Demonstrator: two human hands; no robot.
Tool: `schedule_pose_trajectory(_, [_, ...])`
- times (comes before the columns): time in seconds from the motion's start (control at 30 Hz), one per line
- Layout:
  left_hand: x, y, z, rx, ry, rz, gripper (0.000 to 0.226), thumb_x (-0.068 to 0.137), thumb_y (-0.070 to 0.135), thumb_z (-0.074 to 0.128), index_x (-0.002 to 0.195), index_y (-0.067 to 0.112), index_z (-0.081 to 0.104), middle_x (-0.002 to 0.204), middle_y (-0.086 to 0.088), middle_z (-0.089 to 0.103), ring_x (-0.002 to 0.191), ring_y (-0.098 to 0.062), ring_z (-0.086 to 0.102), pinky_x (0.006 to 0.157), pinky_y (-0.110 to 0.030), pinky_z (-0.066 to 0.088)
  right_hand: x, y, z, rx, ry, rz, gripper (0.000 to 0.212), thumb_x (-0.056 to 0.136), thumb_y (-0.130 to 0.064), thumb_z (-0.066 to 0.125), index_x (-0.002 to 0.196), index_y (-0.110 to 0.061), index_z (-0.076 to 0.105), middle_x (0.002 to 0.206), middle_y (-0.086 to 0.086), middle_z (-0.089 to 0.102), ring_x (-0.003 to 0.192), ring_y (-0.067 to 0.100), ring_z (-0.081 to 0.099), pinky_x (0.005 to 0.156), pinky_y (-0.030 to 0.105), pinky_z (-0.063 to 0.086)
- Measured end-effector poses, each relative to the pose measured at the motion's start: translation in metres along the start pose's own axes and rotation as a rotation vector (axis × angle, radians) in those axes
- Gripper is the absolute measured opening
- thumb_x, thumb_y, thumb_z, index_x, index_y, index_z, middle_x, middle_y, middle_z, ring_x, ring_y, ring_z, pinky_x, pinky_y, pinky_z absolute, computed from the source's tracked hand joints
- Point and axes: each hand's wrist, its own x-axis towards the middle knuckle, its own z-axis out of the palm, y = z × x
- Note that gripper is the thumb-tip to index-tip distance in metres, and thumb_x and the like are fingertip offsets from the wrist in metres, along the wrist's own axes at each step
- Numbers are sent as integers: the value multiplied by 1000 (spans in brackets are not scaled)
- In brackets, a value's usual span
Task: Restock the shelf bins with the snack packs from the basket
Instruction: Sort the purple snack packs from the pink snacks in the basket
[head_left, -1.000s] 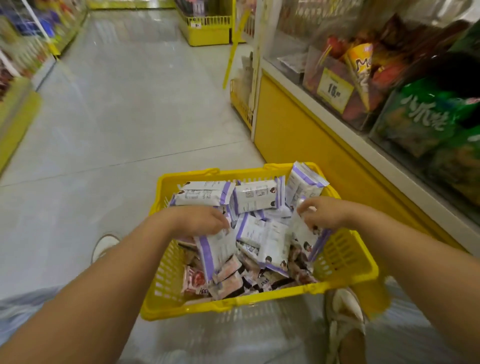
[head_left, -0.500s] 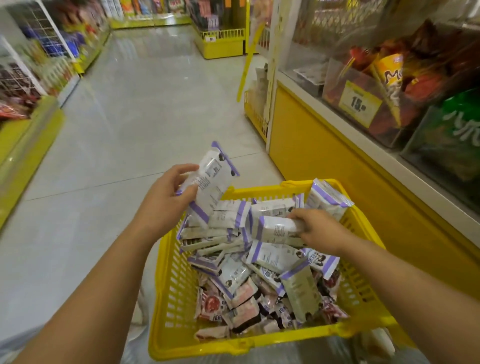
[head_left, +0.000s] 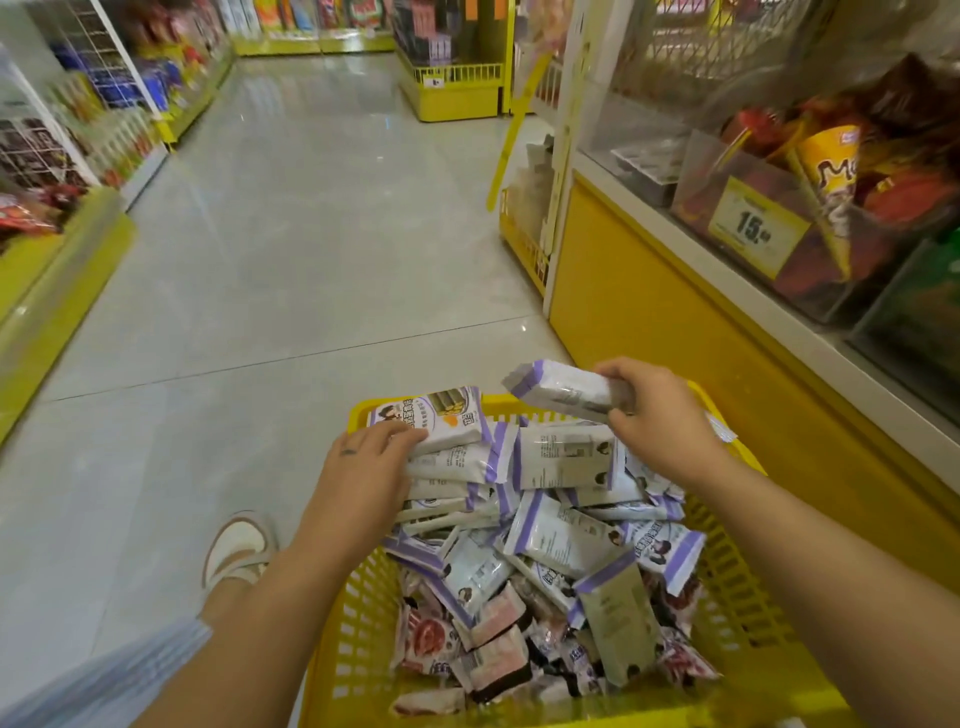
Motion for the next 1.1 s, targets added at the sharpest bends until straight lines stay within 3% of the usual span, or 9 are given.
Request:
schedule_pose_trajectory(0.17, [0, -2, 2, 23, 16, -3, 52, 86, 17, 64, 135, 21, 51, 143, -1, 45, 132, -24, 42, 111, -43, 29, 8, -13, 30, -220, 51, -136, 44, 83, -1, 58, 117, -29, 62, 112, -5, 64, 102, 22, 48, 78, 36, 36])
schedule_pose_trajectory(0.3, [-1, -1, 4, 4, 3, -18, 52, 91, 23, 58, 140, 26, 43, 148, 3, 38, 138, -19, 34, 115, -44, 22, 2, 11, 49, -444, -53, -163, 42, 90, -10, 57, 128, -30, 57, 128, -6, 58, 119, 22, 43, 94, 36, 34])
schedule_pose_trajectory(0.47, [0, 7, 6, 12, 21, 9, 54, 92, 27, 56, 143, 30, 38, 150, 5, 35, 139, -16, 30, 118, -45, 15, -8, 33, 60, -413, -105, -121, 41, 96, -21, 52, 136, -30, 51, 139, -2, 50, 128, 23, 38, 104, 38, 31])
schedule_pose_trajectory(0.57, [0, 16, 5, -8, 61, 39, 52, 89, 20, 60, 139, 25, 46, 145, 1, 42, 136, -20, 37, 118, -49, 14, -6, 32, 62, -445, -150, -131, 45, 96, -23, 51, 141, -30, 45, 141, 0, 46, 130, 24, 36, 104, 39, 34])
schedule_pose_trajectory(0.73, [-2, 37, 3, -38, 229, 112, 49, 75, 2, 73, 121, 14, 63, 123, -8, 61, 116, -30, 59, 105, -60, 36, -10, 31, 55, -416, -157, -102, 62, 91, -35, 60, 146, -26, 33, 146, 0, 39, 134, 22, 33, 108, 39, 31])
schedule_pose_trajectory(0.87, [-8, 55, 12, -64, 319, 300, 45, 68, 1, 78, 110, 14, 69, 110, -4, 68, 100, -25, 65, 89, -43, 48, -34, 41, 35, -303, -57, -152, 61, 83, -32, 72, 138, -21, 47, 136, 3, 49, 127, 24, 42, 105, 42, 37])
schedule_pose_trajectory(0.93, [-12, 65, 20, -68, 262, 398, 42, 66, 2, 79, 104, 14, 71, 104, -3, 69, 91, -24, 67, 81, -37, 50, -50, 49, 32, -305, -6, -189, 52, 82, -28, 74, 129, -19, 55, 126, 3, 55, 119, 23, 48, 99, 39, 41])
schedule_pose_trajectory(1.0, [-12, 76, 28, -74, 88, 451, 37, 74, 4, 74, 109, 15, 68, 106, -2, 68, 89, -24, 66, 78, -36, 52, -65, 56, 33, -287, -23, -188, 36, 84, -27, 70, 118, -19, 60, 114, 0, 60, 108, 20, 54, 89, 33, 44])
schedule_pose_trajectory(1.1, [-11, 87, 47, -56, -277, 391, 34, 98, 17, 46, 131, 23, 52, 129, 2, 55, 111, -22, 56, 90, -37, 47, -81, 66, 45, -296, -307, -80, 32, 88, -32, 62, 119, -27, 57, 118, -5, 59, 109, 15, 55, 82, 25, 46])
